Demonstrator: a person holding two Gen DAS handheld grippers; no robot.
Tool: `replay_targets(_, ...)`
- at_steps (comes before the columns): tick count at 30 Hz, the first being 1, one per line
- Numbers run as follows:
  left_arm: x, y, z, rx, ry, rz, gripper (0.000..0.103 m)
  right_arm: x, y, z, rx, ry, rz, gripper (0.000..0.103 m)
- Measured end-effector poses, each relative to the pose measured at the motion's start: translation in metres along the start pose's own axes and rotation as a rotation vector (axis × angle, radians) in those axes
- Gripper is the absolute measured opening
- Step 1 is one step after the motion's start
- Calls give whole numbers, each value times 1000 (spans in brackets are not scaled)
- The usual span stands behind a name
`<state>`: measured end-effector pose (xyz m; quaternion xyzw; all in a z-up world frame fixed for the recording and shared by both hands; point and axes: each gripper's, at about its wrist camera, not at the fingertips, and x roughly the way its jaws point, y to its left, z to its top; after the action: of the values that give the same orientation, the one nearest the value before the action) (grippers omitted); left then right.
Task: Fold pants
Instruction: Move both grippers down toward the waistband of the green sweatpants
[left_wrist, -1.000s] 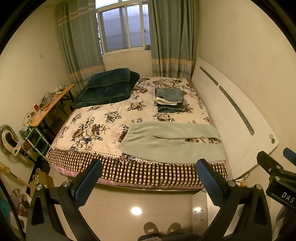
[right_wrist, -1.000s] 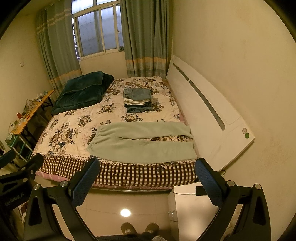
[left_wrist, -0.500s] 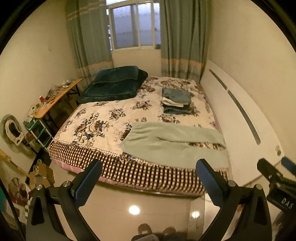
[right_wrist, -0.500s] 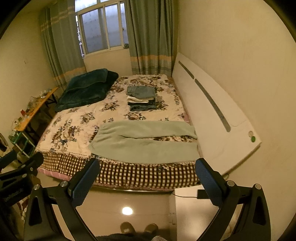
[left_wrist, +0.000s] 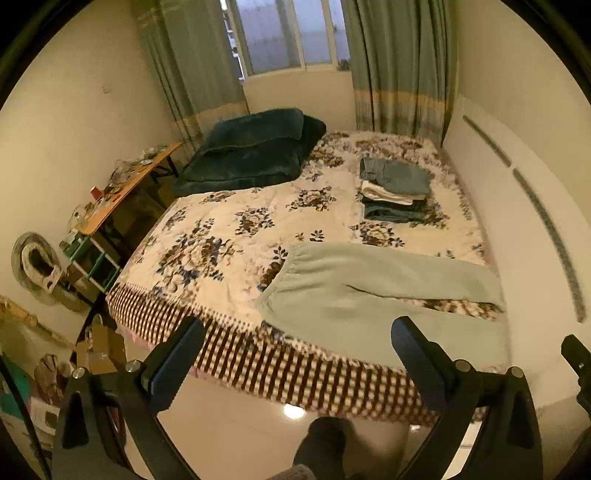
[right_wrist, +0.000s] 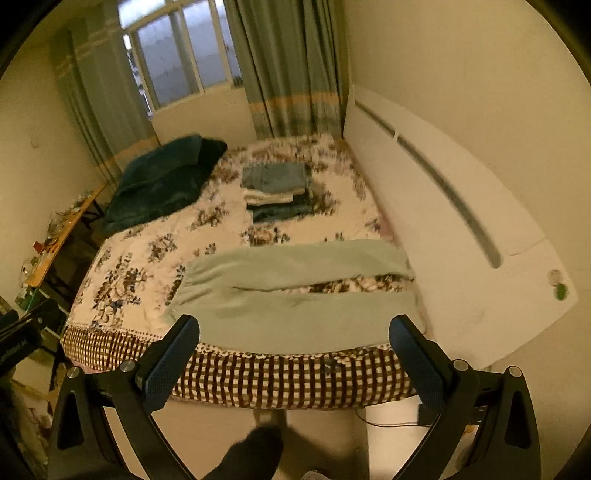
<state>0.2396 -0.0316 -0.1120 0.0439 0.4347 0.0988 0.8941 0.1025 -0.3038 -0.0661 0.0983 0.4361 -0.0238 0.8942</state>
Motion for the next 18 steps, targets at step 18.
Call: replay_targets(18,386,-137,129,277,312,-69,103,499,-8,160,-12,407,-208,103)
